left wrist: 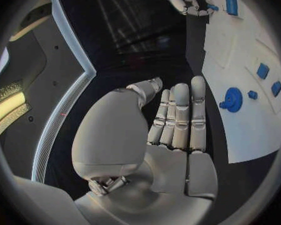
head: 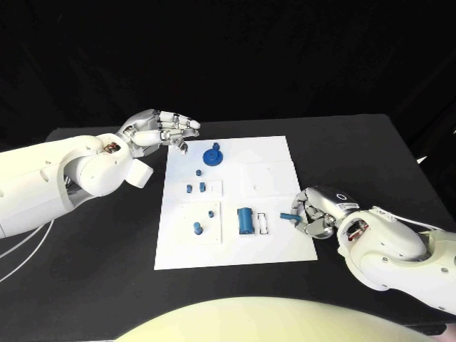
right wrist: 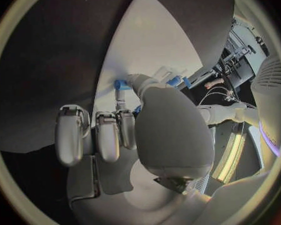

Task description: Assemble the parts on the task board

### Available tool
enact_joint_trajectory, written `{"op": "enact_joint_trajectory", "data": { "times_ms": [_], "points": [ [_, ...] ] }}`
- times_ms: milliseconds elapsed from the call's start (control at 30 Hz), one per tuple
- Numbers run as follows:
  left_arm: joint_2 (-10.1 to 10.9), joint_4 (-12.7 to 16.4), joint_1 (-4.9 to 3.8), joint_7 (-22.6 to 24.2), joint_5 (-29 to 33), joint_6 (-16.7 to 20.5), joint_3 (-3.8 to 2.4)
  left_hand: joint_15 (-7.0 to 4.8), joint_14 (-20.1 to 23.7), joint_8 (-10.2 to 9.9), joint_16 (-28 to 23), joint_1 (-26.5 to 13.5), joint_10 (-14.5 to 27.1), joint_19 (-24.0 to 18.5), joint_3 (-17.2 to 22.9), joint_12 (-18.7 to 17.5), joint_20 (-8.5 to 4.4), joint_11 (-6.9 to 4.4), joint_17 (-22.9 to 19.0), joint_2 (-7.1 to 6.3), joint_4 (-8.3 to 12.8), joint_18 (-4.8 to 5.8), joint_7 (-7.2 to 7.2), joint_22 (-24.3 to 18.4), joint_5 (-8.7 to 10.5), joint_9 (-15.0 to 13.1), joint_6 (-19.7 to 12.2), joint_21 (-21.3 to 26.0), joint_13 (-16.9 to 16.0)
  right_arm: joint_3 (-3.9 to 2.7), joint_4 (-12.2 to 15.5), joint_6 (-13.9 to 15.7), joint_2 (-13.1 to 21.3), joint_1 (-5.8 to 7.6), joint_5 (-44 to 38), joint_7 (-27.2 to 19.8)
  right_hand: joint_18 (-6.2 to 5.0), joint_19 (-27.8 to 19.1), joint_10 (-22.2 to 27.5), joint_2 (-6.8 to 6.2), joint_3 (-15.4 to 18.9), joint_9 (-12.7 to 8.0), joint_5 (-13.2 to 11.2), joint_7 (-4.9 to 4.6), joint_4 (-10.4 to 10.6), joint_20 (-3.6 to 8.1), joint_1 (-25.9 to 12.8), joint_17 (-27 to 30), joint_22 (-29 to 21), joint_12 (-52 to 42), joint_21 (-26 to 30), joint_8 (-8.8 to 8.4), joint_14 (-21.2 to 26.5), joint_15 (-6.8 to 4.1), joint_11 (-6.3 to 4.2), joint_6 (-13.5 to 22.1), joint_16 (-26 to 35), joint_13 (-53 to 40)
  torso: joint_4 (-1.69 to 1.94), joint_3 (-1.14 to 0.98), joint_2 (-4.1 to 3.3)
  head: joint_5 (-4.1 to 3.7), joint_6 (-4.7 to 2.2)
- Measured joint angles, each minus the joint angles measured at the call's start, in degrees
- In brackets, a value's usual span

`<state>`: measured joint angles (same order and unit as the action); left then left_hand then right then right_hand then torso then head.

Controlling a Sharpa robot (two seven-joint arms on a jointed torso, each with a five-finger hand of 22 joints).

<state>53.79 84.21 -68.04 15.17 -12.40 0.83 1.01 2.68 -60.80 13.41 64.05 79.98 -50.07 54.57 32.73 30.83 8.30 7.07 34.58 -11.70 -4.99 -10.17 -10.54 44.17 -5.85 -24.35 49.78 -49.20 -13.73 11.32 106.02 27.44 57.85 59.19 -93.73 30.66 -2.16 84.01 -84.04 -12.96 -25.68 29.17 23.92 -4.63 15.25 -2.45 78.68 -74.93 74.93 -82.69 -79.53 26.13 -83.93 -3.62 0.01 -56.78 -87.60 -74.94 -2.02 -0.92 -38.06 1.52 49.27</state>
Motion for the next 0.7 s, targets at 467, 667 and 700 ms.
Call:
{"op": "enact_joint_trajectory", "data": {
  "times_ms": [467,667,700],
  "points": [
    [-0.1,0.0,0.0,-0.1,0.0,-0.1,0.0,0.0,0.0,0.0,0.0,0.3,0.0,0.0,0.0,0.0,0.0,0.0,0.0,0.25,0.0,0.0,0.0,0.0,0.0,0.0,0.0,0.0,0.0,-0.25,4.2,1.6,0.2,1.6,4.2,-1.1,0.0,0.0,0.2,-0.6,-5.4,0.4,-1.9,0.21,-5.5,0.0,-4.2,0.0,0.0,-0.3,-1.0,0.29,-0.2,-0.2,-0.2,0.2,0.0,0.0,-0.07,-0.01,0.0,0.18,0.14],
    [-0.1,0.0,0.0,-0.1,0.0,-0.1,0.0,0.0,0.0,0.0,0.0,0.3,0.0,0.0,0.0,0.0,0.0,0.0,0.0,0.25,0.0,0.0,0.0,0.0,-0.16,0.0,0.0,0.0,0.0,-0.27,3.3,2.3,-1.7,1.61,9.0,-2.2,0.0,0.0,0.0,0.17,-5.3,0.2,-2.9,0.22,-5.4,0.41,-5.0,0.0,0.0,-0.3,-1.0,0.27,0.0,-0.41,-0.41,0.2,0.0,0.0,-0.04,0.01,-0.01,-0.02,0.33],
    [-0.1,0.0,0.0,-0.1,0.0,-0.1,0.0,0.0,0.0,0.0,0.0,0.3,0.0,0.0,0.0,0.0,0.0,0.0,0.0,0.25,0.0,0.0,0.0,0.0,-0.33,0.0,0.0,0.0,0.0,-0.28,2.9,2.3,-2.2,1.48,10.0,-2.3,0.0,0.0,0.0,0.22,-5.3,0.0,-2.9,0.22,-5.4,0.41,-5.0,0.0,0.0,-0.3,-0.9,0.26,0.0,-0.41,-0.41,0.2,0.0,0.0,-0.04,0.01,-0.02,-0.03,0.33]
  ]
}}
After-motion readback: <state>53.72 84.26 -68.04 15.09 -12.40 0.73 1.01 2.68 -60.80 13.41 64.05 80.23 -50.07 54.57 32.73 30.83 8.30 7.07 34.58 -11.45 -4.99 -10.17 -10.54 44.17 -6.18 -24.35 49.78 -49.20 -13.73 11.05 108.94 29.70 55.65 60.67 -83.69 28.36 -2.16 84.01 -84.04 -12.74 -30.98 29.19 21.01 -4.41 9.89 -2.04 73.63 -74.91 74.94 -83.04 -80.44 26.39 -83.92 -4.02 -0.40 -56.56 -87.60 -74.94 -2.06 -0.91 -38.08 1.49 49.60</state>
